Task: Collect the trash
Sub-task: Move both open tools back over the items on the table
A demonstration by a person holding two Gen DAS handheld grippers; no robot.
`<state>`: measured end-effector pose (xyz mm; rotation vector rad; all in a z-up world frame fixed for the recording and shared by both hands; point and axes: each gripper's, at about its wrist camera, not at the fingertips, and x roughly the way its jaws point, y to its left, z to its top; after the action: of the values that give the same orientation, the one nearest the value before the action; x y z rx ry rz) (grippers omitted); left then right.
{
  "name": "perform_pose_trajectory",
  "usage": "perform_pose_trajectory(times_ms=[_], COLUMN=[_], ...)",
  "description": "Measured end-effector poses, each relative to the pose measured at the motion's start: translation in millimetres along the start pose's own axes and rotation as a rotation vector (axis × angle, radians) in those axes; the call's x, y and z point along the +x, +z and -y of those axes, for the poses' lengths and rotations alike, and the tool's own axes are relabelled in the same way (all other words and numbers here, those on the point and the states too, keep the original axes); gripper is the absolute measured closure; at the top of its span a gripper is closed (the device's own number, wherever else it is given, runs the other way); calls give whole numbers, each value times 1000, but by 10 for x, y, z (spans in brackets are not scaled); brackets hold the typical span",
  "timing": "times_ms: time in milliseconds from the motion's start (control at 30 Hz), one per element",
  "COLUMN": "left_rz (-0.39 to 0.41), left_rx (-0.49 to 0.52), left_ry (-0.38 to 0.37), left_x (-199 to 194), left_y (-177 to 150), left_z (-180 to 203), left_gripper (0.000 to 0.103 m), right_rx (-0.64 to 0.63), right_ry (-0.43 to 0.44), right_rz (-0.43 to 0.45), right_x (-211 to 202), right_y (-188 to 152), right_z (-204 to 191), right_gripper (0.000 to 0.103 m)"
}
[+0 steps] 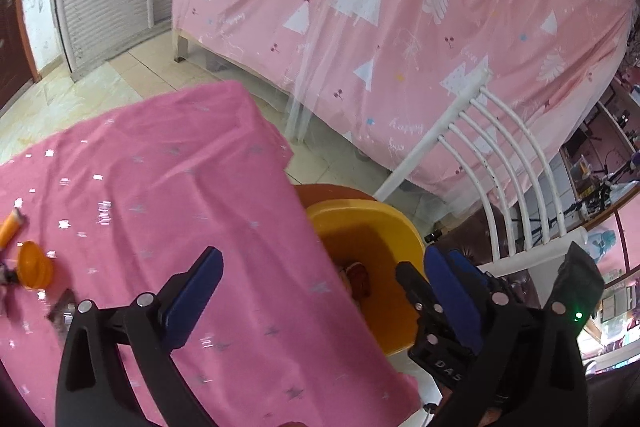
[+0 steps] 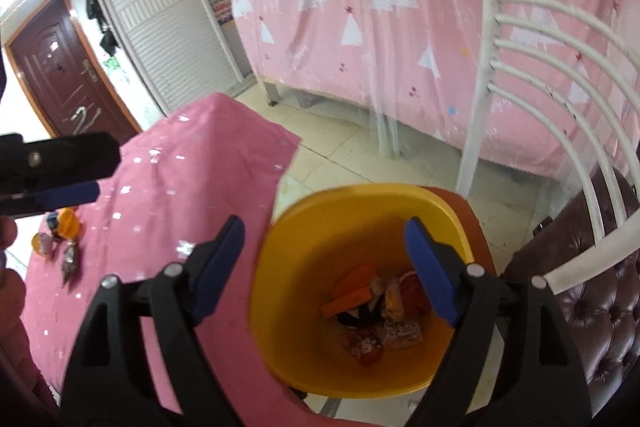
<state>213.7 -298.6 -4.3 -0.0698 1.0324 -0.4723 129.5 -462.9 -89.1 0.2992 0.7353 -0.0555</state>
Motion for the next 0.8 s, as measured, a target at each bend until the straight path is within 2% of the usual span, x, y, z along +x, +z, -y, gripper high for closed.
perform_pose_trajectory(times_ms=[300,800], left_rz=[83,128], left_rx=[-58,-157], left_ry=[39,195], left_x=[-491,-999], left_y=[4,-211], left_z=[-538,-1783], left_gripper=[8,8], right_rx=[-133,-286], right_ry=[97,188], right_rz=[-4,-76], right_x=[-41,80], right_y=[53,-133], right_z=[-778,-1824], right_gripper=[24,24])
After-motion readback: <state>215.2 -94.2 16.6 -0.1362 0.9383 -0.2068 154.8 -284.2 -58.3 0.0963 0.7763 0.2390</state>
